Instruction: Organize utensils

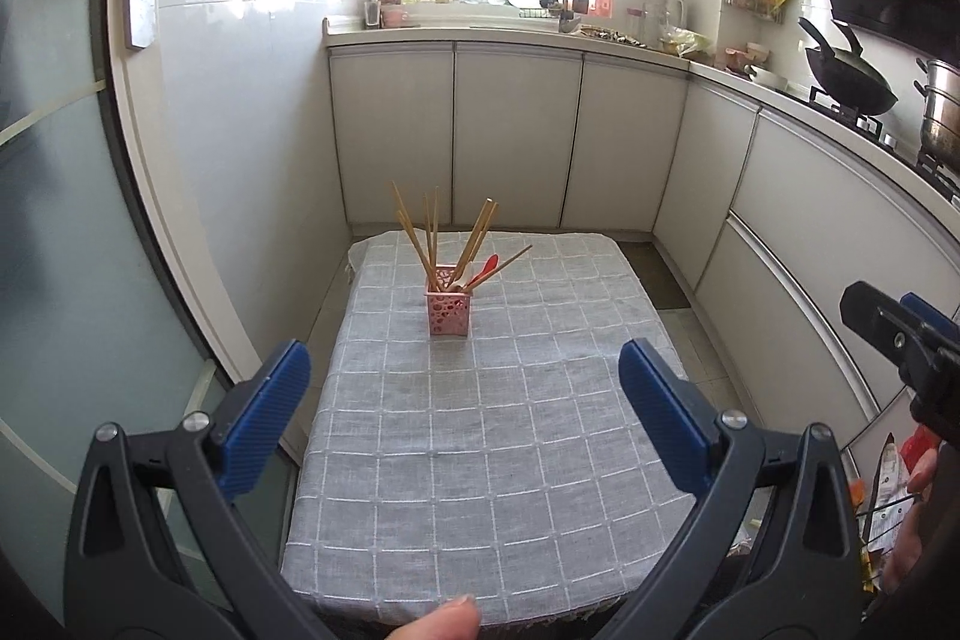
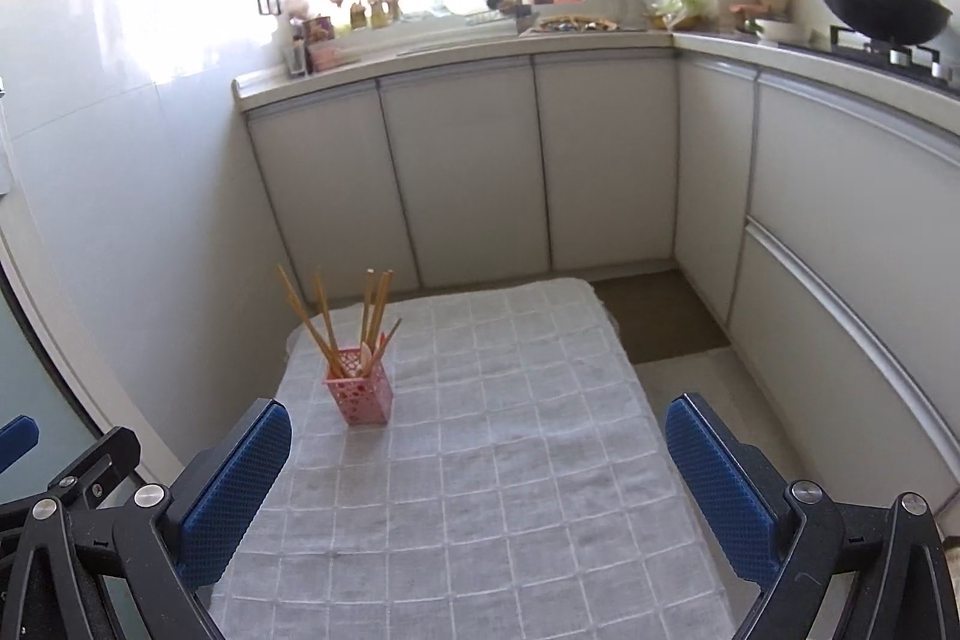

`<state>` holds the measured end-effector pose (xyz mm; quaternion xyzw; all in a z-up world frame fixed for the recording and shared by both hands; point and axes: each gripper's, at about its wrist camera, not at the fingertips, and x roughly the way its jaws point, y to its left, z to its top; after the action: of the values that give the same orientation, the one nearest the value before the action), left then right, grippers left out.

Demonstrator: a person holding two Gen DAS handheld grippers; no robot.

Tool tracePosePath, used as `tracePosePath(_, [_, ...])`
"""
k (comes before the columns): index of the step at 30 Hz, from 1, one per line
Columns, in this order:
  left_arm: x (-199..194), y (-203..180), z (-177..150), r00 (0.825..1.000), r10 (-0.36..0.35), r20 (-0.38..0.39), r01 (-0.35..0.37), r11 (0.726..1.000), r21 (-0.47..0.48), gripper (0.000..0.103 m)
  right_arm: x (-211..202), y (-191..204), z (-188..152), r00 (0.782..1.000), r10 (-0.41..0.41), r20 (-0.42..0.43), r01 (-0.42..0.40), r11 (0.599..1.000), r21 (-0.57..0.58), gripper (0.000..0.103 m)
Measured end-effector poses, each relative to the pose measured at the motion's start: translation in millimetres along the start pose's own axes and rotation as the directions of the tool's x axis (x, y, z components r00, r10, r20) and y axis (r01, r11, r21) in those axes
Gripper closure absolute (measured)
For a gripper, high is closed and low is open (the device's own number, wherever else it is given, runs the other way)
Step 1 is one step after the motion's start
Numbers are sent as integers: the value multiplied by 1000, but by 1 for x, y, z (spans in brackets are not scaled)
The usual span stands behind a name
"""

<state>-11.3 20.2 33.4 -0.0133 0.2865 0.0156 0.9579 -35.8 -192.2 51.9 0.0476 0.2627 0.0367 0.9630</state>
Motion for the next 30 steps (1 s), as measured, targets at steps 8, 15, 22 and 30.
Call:
tracePosePath(8, [-12,-6,1,1000,9,29,-9,1000,4,1,-10,8,-3,999,-34,20,34,999,-39,0])
tracePosePath(15, [-13,-5,-1,1000,12,28,-12,1000,-11,1,-7,11,-1,1000,-22,20,23,999,-44,0])
tracePosePath(22, [-15,-6,-2,999,12,34,-11,1000,-20,1,-6,14,-1,1000,-13,20,14,999,-45,0])
tracePosePath(30, [-15,-7,-1,999,11,34,-10,1000,-18,1,-5,12,-2,1000,-5,24,6,999,-40,0])
